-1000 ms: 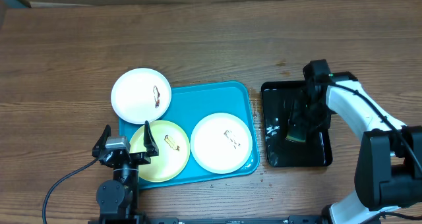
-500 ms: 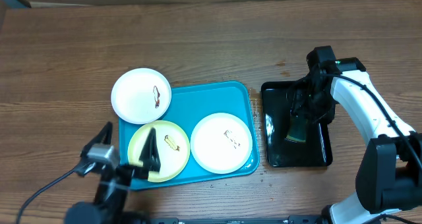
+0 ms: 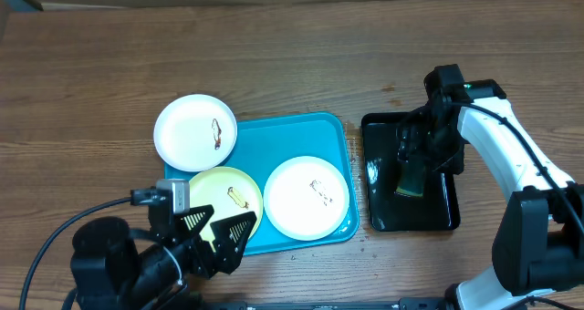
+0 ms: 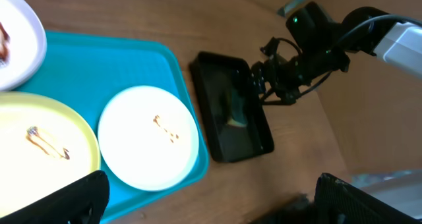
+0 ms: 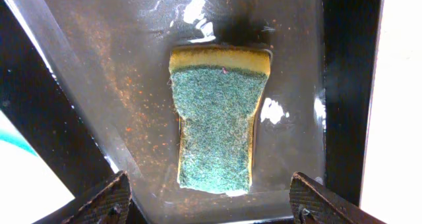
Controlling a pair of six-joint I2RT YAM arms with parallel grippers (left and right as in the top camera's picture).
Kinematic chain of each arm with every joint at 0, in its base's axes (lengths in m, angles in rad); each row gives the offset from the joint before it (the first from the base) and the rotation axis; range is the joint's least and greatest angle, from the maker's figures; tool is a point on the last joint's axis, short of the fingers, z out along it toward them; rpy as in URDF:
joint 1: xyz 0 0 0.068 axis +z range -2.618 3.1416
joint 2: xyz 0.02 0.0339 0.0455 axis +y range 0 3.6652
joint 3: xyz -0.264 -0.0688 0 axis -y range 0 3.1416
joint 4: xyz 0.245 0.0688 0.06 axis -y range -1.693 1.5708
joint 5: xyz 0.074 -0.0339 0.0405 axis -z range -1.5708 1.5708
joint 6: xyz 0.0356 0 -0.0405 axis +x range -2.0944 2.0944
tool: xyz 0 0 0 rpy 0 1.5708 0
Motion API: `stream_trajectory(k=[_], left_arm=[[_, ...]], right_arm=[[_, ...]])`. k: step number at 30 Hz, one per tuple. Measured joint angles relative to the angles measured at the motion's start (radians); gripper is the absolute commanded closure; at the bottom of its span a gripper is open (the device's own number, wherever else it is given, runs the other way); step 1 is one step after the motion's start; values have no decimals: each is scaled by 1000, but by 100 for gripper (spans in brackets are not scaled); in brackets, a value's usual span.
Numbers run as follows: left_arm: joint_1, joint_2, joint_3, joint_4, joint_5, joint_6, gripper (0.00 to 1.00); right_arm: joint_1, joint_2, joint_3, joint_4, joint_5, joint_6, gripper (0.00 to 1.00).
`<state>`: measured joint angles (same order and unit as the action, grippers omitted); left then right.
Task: Clean dirty plates on tray and stack at the side
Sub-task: 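Move the left gripper over the blue tray toward the right white plate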
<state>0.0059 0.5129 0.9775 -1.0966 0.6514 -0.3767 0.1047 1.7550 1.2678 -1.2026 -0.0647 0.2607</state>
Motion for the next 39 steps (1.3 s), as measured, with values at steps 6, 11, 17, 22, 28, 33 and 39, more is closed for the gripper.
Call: stream_trajectory(k=[6,11,17,22,28,33,39], left_arm=[[0,67,8,-71,-14,-60,7],[-20,259,115,-238,-68,-37,3],[-194,610,361,-454,-265,-9,0],[-333,785,418,-368,-287,-36,96],[-474,863,384,-303,-404,-176,69],[-555,891,296,-137,-483,-247,51],[-557,975,260,-63,-599,-246,62]], right_arm=[[0,0,0,-3,-1,0,21],[0,0,0,-2,-3,0,21],[0,0,0,10,-5,0,20],[0,0,0,8,-6,0,20],[0,0,0,10,-6,-1,20],[0,0,0,18,-6,0,20],[0,0,0,16,-6,0,20]])
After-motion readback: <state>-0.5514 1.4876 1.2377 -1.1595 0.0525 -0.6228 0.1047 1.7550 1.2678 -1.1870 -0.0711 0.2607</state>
